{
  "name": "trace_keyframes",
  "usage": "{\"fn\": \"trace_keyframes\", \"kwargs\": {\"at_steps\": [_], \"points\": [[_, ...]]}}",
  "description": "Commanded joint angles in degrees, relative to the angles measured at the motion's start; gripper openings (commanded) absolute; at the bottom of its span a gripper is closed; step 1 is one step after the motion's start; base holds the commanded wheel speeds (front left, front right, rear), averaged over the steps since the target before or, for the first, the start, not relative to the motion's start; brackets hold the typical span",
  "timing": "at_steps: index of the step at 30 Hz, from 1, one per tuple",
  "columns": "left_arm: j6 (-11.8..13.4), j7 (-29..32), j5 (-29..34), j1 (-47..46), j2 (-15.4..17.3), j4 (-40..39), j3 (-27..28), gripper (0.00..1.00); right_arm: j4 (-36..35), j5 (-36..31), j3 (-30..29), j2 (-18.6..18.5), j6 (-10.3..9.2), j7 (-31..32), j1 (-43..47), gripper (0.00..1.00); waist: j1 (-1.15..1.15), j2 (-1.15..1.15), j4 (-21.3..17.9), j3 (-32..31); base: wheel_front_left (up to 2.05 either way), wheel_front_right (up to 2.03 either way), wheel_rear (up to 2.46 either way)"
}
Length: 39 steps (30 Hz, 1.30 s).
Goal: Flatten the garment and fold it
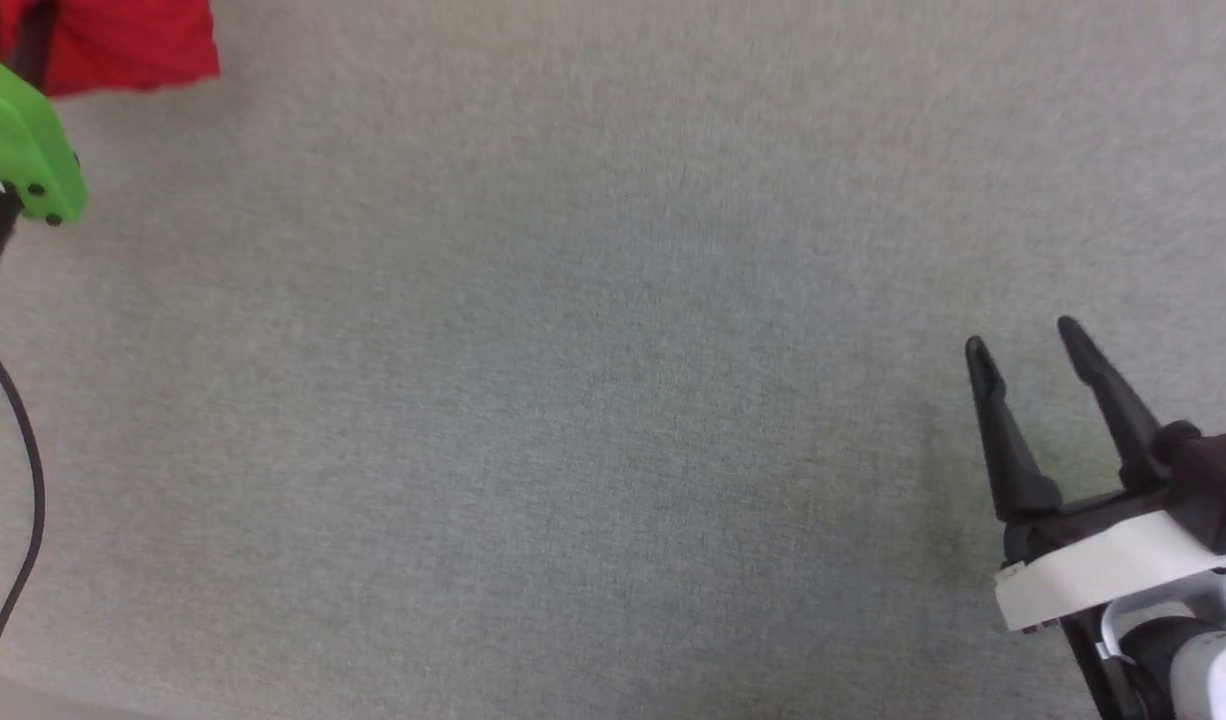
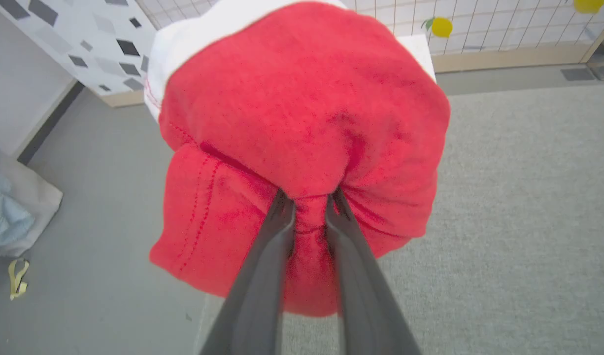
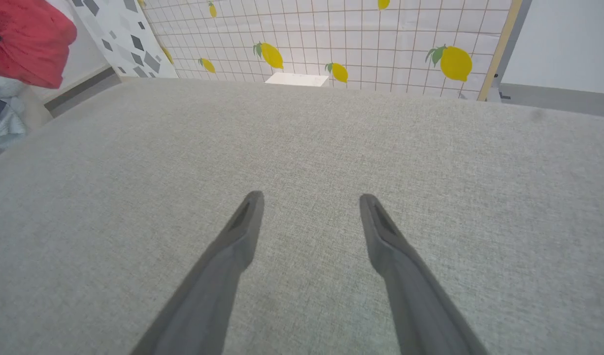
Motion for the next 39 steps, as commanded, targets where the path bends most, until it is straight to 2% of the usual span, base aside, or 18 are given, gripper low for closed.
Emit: {"fn": "trace_keyframes", "kwargs": {"at_steps": [1,6,11,17,22,29,30,31,35,39], "points": [[0.19,-1.89,0.94,-1.5,0.27,-0.9,-0.34,0.0,0.78,0.65,0.13,0.34,-0.08,-0.38,0.22,1.0,0.0,0.0,-0.09,-6.85,0.0,0.0,0.0],[-0.45,-3.04,1.8,-1.49,-1.46,-6.83,-4.05,0.0,3.22,1.64,-0.06,0.87,-0.08,-0.86,0.31,1.0,0.0,0.0,-0.63,-12.35,0.0,0.0,0.0],[-0.75,2.96,-0.76,2.56,-5.38,-15.27,-9.87,0.0,5.1,2.49,-0.53,1.78,-0.08,-1.29,-0.61,1.0,0.0,0.0,-2.6,-16.33,0.0,0.0,0.0],[-0.09,9.88,-2.31,11.75,-10.43,-22.66,-18.08,0.0,6.39,2.82,-0.02,2.62,-0.08,-1.57,-2.19,1.0,0.0,0.0,-7.49,-17.38,0.0,0.0,0.0],[4.42,12.05,-2.08,17.35,-14.98,-24.59,-21.87,0.0,6.85,2.5,-0.69,2.89,-0.08,-2.16,-2.9,1.0,0.0,0.0,-12.21,-15.81,0.0,0.0,0.0],[10.01,9.77,1.01,17.73,-19.67,-20.97,-23.05,0.0,7.81,2.27,-0.58,3.19,-0.08,-3.45,-3.81,1.0,0.0,0.0,-17.9,-13.27,0.0,0.0,0.0],[10.32,9.44,1.23,17.77,-20.29,-20.07,-23.33,0.21,8.07,2.2,-0.6,3.28,-0.08,-3.64,-3.88,1.0,0.0,0.0,-18.51,-13.03,0.0,0.0,0.0],[10.51,9.37,1.21,17.91,-20.69,-19.34,-23.5,1.0,8.28,2.16,-0.5,3.34,-0.08,-3.77,-3.95,1.0,0.0,0.0,-18.96,-12.85,0.0,0.0,0.0],[9.86,9.02,1.25,18.56,-21.14,-17.44,-24.64,1.0,9.13,1.92,-0.31,3.57,-0.08,-4.4,-3.99,1.0,0.0,0.0,-19.76,-12.65,0.0,0.0,0.0],[9.13,7.91,-0.21,19.99,-20.95,-17.17,-24.27,1.0,10.02,1.6,-0.8,3.77,-0.08,-4.5,-3.32,1.0,0.0,0.0,-18.67,-13.98,0.0,0.0,0.0]]}}
